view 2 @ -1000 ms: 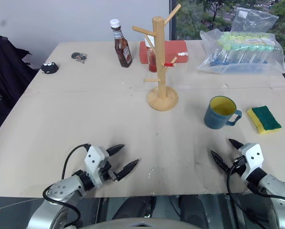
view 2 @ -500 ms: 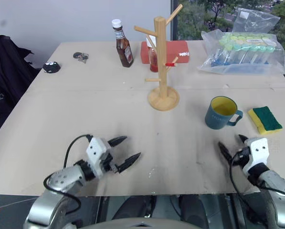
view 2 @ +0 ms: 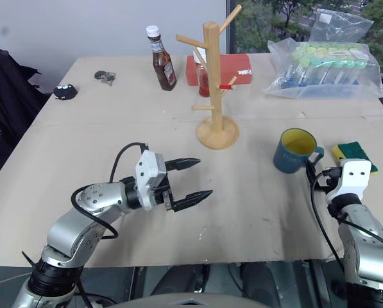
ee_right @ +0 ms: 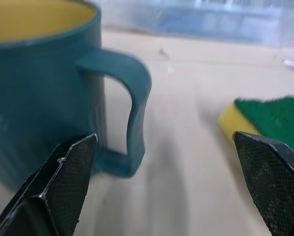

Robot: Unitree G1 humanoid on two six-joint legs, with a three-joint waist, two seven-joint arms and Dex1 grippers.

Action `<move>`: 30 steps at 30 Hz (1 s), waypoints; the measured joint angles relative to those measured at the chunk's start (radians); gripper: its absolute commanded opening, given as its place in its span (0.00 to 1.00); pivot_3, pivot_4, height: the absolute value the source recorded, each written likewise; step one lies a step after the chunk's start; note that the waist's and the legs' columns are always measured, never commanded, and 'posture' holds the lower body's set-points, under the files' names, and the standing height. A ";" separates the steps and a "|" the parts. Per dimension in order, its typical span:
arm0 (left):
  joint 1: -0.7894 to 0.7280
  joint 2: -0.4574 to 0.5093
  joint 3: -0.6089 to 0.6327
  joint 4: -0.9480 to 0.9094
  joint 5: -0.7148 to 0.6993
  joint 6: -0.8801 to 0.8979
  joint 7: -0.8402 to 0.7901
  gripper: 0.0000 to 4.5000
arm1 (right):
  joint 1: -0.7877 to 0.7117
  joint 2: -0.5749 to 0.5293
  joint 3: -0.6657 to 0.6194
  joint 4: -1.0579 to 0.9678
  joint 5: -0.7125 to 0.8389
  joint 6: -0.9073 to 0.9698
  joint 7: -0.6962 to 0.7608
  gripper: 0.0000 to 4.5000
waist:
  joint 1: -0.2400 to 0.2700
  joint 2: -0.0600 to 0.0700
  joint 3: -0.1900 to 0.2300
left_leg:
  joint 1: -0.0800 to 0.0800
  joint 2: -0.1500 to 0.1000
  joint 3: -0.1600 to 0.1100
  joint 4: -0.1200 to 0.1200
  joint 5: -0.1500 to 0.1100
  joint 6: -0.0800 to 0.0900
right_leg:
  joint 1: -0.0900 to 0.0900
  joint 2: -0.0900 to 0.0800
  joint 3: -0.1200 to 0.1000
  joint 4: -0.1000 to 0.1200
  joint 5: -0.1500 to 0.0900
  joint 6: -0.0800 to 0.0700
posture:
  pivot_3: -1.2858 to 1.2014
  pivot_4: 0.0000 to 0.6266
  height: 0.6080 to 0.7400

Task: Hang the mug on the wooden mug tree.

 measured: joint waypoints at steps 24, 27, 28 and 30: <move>0.104 -0.048 -0.008 -0.050 0.033 -0.033 0.109 1.00 | -0.173 -0.081 0.042 0.313 0.064 -0.105 0.305 0.01 | -0.005 0.001 0.000 | 0.000 0.000 0.003 0.000 0.000 0.000 | 0.000 0.000 0.003 0.000 0.000 0.000 | 0.52 0.24 0.98; 0.177 -0.108 0.009 -0.045 0.069 -0.101 0.160 1.00 | -0.236 -0.167 0.062 0.297 0.063 -0.062 0.356 0.01 | -0.006 0.002 0.001 | 0.000 0.000 0.006 0.000 0.000 0.001 | -0.001 0.000 0.006 0.000 0.001 0.000 | 0.52 0.24 0.98; 0.187 -0.146 0.015 -0.039 0.075 -0.123 0.187 1.00 | -0.266 -0.206 0.077 0.287 0.055 -0.051 0.380 0.01 | -0.004 0.001 0.001 | 0.000 0.000 0.007 0.000 0.000 0.001 | -0.001 0.000 0.006 0.000 0.001 0.001 | 0.52 0.24 0.98; 0.193 -0.223 0.036 -0.027 0.084 -0.168 0.248 1.00 | -0.344 -0.295 0.122 0.252 0.033 -0.022 0.438 0.01 | 0.000 0.001 0.001 | 0.000 0.000 0.006 0.001 0.000 0.001 | -0.001 0.000 0.006 0.000 0.002 0.001 | 0.52 0.24 0.98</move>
